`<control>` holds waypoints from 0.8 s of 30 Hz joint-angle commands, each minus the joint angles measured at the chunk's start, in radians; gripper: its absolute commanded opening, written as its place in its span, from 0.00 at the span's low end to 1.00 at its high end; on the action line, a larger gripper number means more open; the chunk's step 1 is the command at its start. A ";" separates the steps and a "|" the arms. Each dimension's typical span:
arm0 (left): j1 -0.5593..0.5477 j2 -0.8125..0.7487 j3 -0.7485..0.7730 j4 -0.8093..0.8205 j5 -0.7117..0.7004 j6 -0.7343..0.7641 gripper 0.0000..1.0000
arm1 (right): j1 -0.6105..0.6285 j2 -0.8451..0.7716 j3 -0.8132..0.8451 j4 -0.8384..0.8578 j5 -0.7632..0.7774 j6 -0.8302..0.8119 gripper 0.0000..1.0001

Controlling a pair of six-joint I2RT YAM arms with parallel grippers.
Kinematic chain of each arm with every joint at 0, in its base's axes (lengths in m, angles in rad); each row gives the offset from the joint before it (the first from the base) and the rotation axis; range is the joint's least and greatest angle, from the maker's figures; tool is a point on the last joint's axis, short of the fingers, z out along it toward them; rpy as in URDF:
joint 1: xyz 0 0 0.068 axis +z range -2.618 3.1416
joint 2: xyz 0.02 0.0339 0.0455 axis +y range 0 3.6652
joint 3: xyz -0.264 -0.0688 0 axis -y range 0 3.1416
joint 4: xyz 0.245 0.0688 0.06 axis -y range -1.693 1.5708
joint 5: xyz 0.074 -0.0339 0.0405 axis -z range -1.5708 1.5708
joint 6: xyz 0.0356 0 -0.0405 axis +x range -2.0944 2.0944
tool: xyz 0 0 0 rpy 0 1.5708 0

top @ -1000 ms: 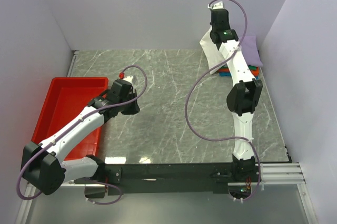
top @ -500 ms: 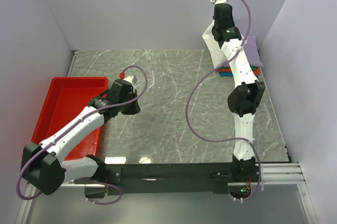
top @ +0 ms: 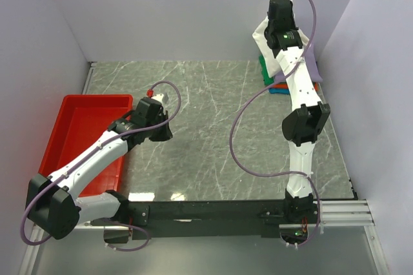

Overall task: Fold and stack the t-shirts
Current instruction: Neatly place the folded tshirt to the corner

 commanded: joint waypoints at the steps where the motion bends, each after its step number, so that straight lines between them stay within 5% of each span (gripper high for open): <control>1: 0.003 -0.004 -0.003 0.034 0.022 0.015 0.01 | -0.021 -0.059 0.019 0.090 0.027 -0.015 0.00; 24: 0.003 0.044 0.000 0.034 0.031 0.013 0.01 | -0.116 0.145 -0.014 0.159 0.073 0.013 0.00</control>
